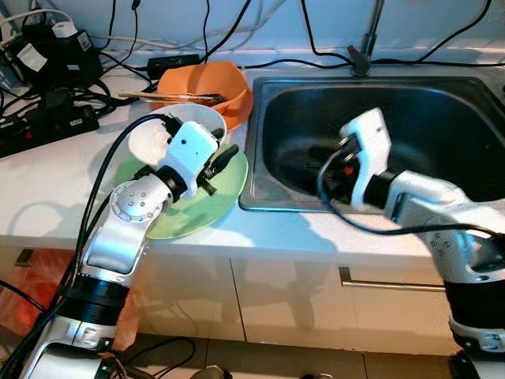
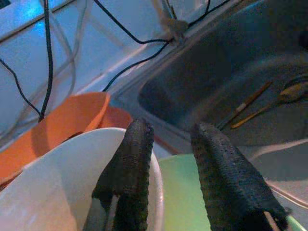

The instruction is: Kitchen organization

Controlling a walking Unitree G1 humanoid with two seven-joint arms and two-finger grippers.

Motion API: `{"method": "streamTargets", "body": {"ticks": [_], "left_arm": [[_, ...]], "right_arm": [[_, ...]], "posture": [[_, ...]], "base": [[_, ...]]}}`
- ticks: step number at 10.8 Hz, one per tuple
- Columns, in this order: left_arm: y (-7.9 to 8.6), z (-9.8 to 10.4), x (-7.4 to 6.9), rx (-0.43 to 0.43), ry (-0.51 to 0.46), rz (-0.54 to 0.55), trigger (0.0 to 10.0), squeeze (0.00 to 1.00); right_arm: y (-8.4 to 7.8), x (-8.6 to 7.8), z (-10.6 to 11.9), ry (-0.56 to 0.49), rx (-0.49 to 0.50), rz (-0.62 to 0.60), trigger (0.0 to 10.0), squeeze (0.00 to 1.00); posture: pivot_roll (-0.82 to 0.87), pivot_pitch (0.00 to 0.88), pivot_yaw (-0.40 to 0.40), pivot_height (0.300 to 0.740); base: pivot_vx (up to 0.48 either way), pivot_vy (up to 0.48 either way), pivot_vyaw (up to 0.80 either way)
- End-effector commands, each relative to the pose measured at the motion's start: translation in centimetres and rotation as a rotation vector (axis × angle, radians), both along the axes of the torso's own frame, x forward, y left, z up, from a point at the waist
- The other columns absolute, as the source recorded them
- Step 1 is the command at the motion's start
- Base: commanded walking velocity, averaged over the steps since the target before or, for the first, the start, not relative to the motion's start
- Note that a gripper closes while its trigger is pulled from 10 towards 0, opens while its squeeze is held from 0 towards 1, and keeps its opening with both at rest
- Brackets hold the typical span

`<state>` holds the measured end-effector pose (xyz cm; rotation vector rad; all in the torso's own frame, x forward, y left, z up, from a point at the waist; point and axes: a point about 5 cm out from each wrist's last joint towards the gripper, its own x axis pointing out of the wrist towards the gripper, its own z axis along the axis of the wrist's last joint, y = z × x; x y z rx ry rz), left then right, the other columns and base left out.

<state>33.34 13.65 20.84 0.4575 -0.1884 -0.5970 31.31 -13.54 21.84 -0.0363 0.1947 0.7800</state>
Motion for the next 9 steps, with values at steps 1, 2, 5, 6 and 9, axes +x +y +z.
{"method": "streamTargets", "body": {"ticks": [1,2,5,6,9], "left_arm": [[-0.1,-0.3,-0.2,0.018,-0.001,-0.005,0.0,0.0],[-0.2,-0.4,-0.3,0.018,-0.005,-0.008,0.0,0.0],[-0.2,-0.7,-0.2,0.024,0.0,-0.012,0.0,0.0],[-0.3,-0.7,-0.2,0.031,0.011,-0.018,0.0,0.0],[-0.3,0.4,-0.2,0.027,-0.119,0.013,0.0,0.0]], "right_arm": [[0.0,0.0,-0.3,0.012,-0.003,-0.004,10.0,0.0],[0.0,0.2,-0.3,0.015,0.006,-0.014,10.0,0.0],[-0.2,0.6,-0.2,0.01,0.016,-0.031,10.0,0.0],[-0.2,0.7,-0.2,0.009,0.018,-0.03,10.0,0.0],[-0.1,0.9,0.0,0.004,0.026,-0.037,10.0,0.0]], "posture": [[0.01,0.09,0.085,0.74],[0.01,0.089,0.087,0.74],[0.01,0.089,0.088,0.74],[0.01,0.089,0.086,0.74],[0.01,0.089,0.084,0.74]], "base": [[0.0,0.0,0.0],[0.0,0.0,0.0],[0.0,0.0,0.0],[0.0,0.0,0.0],[0.0,0.0,0.0]]}}
